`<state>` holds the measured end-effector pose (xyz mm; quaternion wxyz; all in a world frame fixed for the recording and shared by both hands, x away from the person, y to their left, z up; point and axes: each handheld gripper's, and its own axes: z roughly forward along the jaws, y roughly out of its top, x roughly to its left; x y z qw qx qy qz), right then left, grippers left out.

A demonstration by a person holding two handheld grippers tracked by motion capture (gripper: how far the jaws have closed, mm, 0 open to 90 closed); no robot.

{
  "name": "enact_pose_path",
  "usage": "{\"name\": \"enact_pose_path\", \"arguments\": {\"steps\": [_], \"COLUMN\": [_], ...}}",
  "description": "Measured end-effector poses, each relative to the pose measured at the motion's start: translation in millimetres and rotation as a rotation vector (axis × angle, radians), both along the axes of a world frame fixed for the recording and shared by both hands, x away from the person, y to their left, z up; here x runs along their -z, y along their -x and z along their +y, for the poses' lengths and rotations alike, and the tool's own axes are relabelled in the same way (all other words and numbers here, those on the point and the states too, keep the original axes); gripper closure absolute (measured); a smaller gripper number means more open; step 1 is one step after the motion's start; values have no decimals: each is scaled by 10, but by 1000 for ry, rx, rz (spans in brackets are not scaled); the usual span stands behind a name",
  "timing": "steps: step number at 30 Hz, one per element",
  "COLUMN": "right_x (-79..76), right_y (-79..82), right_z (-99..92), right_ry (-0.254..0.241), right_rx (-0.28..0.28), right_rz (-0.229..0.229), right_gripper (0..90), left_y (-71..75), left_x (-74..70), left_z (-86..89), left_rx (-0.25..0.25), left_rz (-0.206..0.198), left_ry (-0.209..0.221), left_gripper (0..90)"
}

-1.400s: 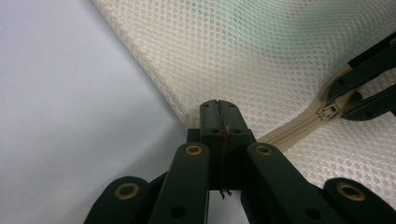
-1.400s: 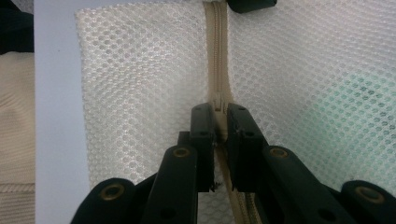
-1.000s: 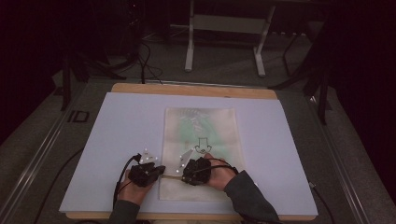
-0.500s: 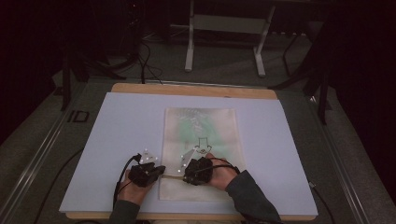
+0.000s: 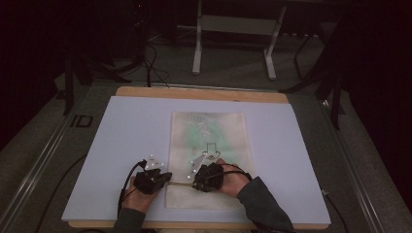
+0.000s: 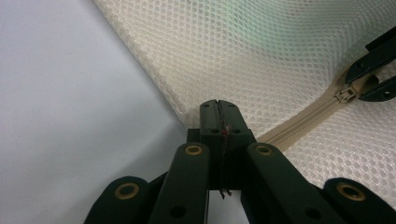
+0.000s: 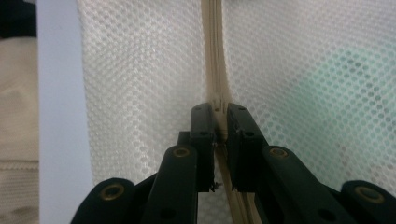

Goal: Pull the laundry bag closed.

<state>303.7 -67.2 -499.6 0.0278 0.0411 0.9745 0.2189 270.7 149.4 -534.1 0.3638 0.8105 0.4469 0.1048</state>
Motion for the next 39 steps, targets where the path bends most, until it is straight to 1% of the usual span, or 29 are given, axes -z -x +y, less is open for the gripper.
{"name": "enact_pose_path", "arguments": {"steps": [4, 7, 8, 13, 15, 18, 24, 27, 35, 39], "right_x": [2, -5, -11, -19, -20, -23, -29, -28, -55, -68], "right_y": [-6, -7, -6, -15, -11, -13, -12, -12, -12, -19], "right_z": [-21, -34, -40, -65, -70, -78, -80, -95, -167, -198], "right_ry": [-4, 4, 4, -2, 6, -2, 0, 1, 7, 0], "right_rx": [1, 1, 4, 1, 5, 5, 5, -3, 8, 8], "right_rz": [4, 2, 7, 3, 6, 8, 11, 1, 5, 8], "right_gripper": [822, 822, 822, 822, 822, 822, 822, 822, 822, 822], "left_y": [0, 0, 0, 0, 0, 0, 0, 1, 3, 3], "left_x": [1, 1, 1, 1, 1, 1, 2, 2, 2, 2], "left_z": [0, 0, 0, -2, -2, -2, 0, -2, -3, -4], "left_rx": [0, 0, 0, -4, -5, -4, -4, -5, -6, -7], "left_rz": [0, 0, -1, 1, 3, 1, 2, 1, 0, 1], "left_ry": [1, 1, 1, 3, 4, 4, 5, 4, 4, 5], "left_gripper": [894, 894, 894, 894, 894, 894, 894, 894, 894, 894]}}
